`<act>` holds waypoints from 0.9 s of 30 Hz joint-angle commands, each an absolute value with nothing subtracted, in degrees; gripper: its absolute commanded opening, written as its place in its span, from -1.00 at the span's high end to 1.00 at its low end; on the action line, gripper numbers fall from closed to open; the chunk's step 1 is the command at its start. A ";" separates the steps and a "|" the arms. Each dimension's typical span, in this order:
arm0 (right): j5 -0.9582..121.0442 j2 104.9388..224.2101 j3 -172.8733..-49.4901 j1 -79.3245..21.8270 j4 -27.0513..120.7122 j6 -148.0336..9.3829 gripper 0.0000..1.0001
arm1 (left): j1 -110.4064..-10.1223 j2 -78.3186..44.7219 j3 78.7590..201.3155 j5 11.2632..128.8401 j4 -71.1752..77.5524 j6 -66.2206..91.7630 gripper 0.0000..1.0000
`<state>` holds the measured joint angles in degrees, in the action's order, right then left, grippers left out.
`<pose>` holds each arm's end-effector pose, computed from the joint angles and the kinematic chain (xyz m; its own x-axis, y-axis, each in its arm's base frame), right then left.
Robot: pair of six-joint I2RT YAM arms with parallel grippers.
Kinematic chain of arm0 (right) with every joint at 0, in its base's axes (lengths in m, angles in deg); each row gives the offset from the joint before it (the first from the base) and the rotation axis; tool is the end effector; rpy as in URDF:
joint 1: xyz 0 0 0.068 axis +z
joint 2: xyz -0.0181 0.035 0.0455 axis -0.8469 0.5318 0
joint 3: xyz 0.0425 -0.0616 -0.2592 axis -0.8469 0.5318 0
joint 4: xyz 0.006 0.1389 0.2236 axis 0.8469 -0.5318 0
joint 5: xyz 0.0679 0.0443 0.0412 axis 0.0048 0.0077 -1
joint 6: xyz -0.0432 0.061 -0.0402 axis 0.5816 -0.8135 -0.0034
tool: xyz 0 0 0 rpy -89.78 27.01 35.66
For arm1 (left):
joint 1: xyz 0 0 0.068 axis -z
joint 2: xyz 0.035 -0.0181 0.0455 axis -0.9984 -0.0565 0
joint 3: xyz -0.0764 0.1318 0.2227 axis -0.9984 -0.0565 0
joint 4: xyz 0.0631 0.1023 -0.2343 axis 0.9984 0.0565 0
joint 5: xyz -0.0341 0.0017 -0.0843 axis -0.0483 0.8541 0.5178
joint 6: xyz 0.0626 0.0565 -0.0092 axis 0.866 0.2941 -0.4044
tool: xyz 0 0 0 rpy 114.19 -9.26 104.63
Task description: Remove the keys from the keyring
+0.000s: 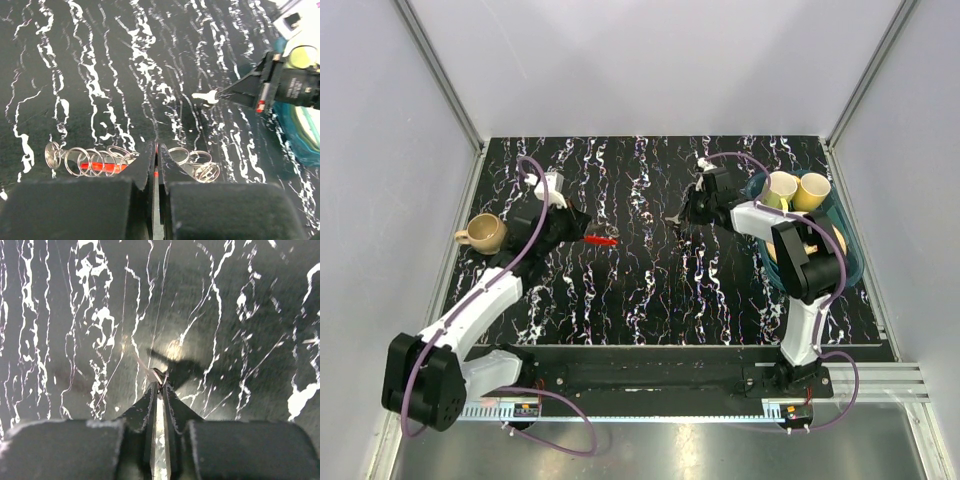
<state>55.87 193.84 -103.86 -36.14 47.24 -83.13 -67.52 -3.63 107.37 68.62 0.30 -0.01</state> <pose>0.4061 0.1784 0.1386 -0.7615 0.0675 -0.6446 -0.2512 0.8861 0.3896 0.2713 -0.1042 0.2592 -0.4413 -0.2797 -0.8527 0.2768 0.8614 -0.4259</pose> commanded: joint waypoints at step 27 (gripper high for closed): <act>49.93 158.20 -99.10 -37.40 28.37 -85.89 -0.99 | -72.97 -33.61 126.05 72.41 2.66 -3.51 0.32</act>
<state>50.78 159.20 -101.59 -37.30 32.16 -83.37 -72.70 -38.10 124.36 67.27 4.32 -2.78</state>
